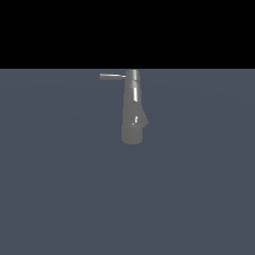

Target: Turn on the faucet by rotating a designated handle.

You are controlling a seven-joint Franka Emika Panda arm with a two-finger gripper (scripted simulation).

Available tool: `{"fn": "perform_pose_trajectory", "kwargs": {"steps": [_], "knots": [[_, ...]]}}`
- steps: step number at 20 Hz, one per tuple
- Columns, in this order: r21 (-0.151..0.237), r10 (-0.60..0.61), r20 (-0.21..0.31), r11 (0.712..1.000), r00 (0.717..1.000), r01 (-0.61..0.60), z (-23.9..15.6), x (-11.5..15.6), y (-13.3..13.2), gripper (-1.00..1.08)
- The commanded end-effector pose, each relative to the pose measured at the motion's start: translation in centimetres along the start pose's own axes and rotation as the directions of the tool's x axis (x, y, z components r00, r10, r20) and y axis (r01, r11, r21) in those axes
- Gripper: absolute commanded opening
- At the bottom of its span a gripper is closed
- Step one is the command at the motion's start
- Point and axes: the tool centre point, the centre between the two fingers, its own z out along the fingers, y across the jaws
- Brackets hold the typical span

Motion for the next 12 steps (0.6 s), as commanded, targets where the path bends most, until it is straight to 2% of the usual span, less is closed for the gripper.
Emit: {"fn": "perform_pose_trajectory", "kwargs": {"steps": [1, 9, 12], "knots": [[0.000, 0.000, 0.000, 1.000, 1.000, 0.000, 0.0, 0.0, 0.0, -1.00], [0.002, -0.061, -0.042, 0.998, 0.997, 0.062, -1.3, 0.4, -1.8, -1.00], [0.002, -0.063, -0.042, 0.998, 0.997, 0.063, -1.3, 0.4, -1.8, -1.00]]}}
